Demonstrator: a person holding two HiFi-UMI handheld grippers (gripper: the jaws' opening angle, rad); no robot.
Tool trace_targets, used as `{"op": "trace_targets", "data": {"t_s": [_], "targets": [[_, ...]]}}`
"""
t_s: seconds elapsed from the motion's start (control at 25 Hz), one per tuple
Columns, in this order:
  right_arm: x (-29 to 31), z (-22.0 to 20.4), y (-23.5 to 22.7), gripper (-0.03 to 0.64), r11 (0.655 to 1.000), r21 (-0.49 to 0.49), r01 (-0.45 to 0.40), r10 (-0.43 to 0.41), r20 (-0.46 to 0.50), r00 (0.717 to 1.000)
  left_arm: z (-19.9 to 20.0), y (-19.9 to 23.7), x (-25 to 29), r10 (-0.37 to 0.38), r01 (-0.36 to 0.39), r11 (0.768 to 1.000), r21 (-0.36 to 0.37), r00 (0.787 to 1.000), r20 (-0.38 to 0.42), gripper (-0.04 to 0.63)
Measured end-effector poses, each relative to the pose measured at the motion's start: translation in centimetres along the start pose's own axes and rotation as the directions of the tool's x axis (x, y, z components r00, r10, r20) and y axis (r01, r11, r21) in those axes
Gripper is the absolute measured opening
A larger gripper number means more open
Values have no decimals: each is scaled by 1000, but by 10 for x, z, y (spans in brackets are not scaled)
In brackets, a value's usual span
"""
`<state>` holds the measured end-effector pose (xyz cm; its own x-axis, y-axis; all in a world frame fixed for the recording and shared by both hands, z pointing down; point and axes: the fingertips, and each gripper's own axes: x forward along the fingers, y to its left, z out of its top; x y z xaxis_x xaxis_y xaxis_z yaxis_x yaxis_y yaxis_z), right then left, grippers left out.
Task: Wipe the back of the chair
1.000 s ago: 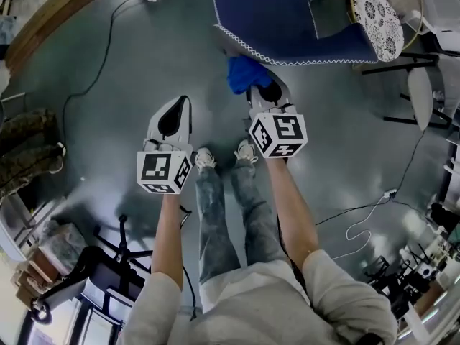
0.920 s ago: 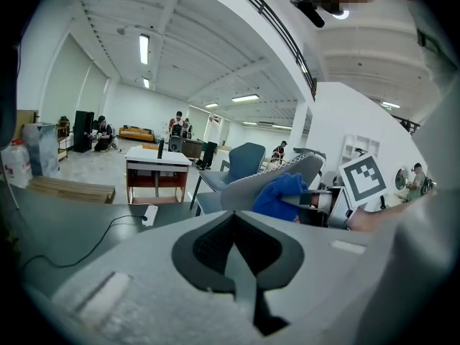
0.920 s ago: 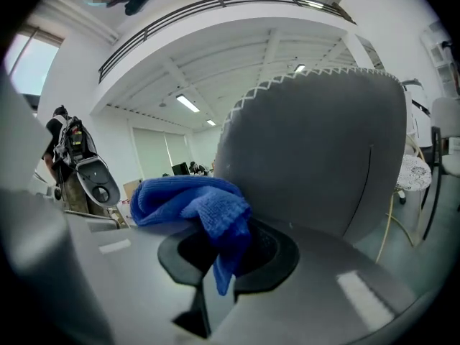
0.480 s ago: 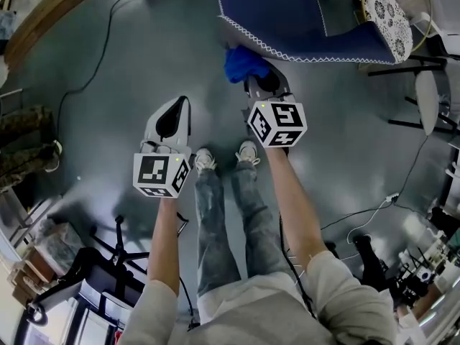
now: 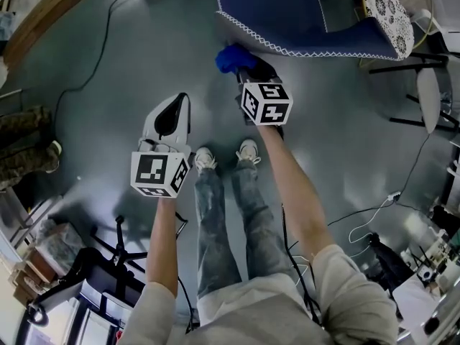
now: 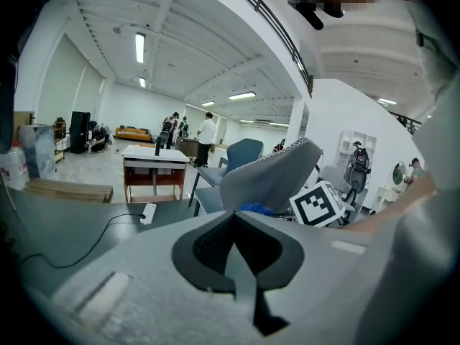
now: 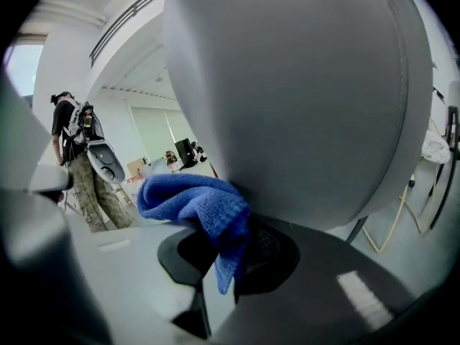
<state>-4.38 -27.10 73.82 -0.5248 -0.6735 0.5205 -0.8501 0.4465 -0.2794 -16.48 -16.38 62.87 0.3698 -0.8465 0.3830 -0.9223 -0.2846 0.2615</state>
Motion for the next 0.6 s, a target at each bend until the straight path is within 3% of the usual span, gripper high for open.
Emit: {"op": "trace_targets", "data": {"t_s": [0.16,0.6], "targets": [[-3,-4,6,48,999,-41,-33,33,-6,999,-2,-2,2,-6,6,1000,4,1000,-3,0],[-98,28,38,46,978,-193,-82,107,123,987,-2,-17,10,-21,21,1000,15,1000,-6,0]]}}
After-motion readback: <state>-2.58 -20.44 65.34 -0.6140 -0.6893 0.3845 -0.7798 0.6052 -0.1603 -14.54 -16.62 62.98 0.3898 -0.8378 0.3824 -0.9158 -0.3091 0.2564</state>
